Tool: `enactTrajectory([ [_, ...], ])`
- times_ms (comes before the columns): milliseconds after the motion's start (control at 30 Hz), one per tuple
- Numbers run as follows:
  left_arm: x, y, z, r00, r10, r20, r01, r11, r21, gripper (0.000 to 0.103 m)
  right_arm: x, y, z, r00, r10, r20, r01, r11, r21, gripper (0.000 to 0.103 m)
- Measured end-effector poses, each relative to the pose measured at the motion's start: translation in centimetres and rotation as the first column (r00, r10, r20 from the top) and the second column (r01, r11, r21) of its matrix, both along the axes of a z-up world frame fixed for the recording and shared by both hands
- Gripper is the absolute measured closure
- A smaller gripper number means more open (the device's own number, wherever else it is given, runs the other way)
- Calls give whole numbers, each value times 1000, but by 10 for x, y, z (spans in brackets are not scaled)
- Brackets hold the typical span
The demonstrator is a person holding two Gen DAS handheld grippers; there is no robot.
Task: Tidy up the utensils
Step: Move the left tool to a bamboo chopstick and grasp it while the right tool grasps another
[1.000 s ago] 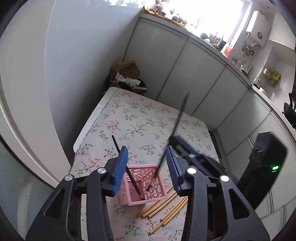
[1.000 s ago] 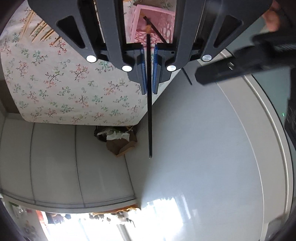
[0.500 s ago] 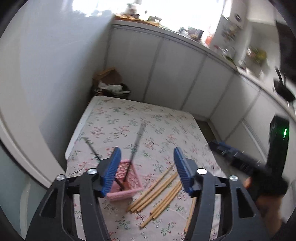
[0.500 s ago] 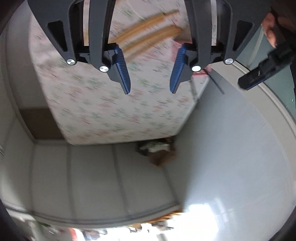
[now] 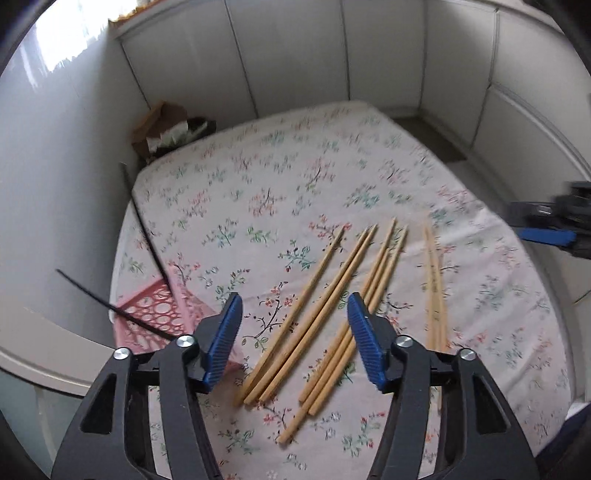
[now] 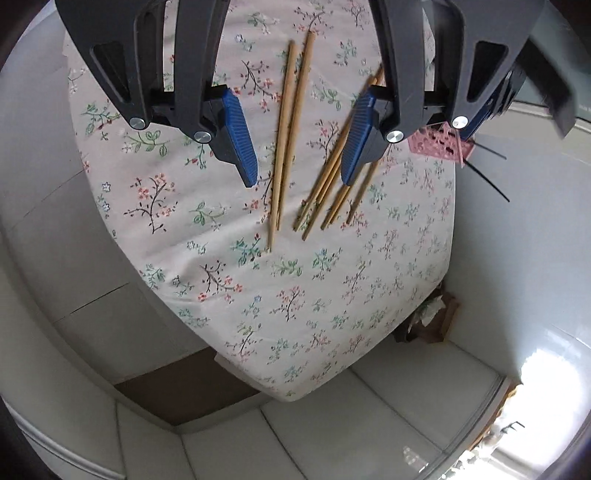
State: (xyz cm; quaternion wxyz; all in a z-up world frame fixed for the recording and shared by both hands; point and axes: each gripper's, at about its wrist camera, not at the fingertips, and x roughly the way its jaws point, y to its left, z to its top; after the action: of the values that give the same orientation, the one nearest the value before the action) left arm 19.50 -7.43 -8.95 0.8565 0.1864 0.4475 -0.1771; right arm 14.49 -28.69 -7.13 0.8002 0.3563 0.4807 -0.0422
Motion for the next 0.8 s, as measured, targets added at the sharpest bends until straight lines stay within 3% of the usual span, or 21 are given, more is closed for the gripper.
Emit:
enactTrajectory([
  [200, 17, -30, -29, 998, -28, -58, 31, 997, 66, 72, 1, -2, -13, 999, 15, -46, -14, 1000, 12, 55],
  [533, 43, -33, -72, 991, 43, -124, -17, 980, 197, 73, 2, -1, -15, 997, 34, -66, -32, 999, 41, 55],
  [800, 56, -26, -91, 981, 91, -170, -50, 972, 231, 73, 1, -4, -16, 997, 38, -68, -34, 998, 54, 55],
])
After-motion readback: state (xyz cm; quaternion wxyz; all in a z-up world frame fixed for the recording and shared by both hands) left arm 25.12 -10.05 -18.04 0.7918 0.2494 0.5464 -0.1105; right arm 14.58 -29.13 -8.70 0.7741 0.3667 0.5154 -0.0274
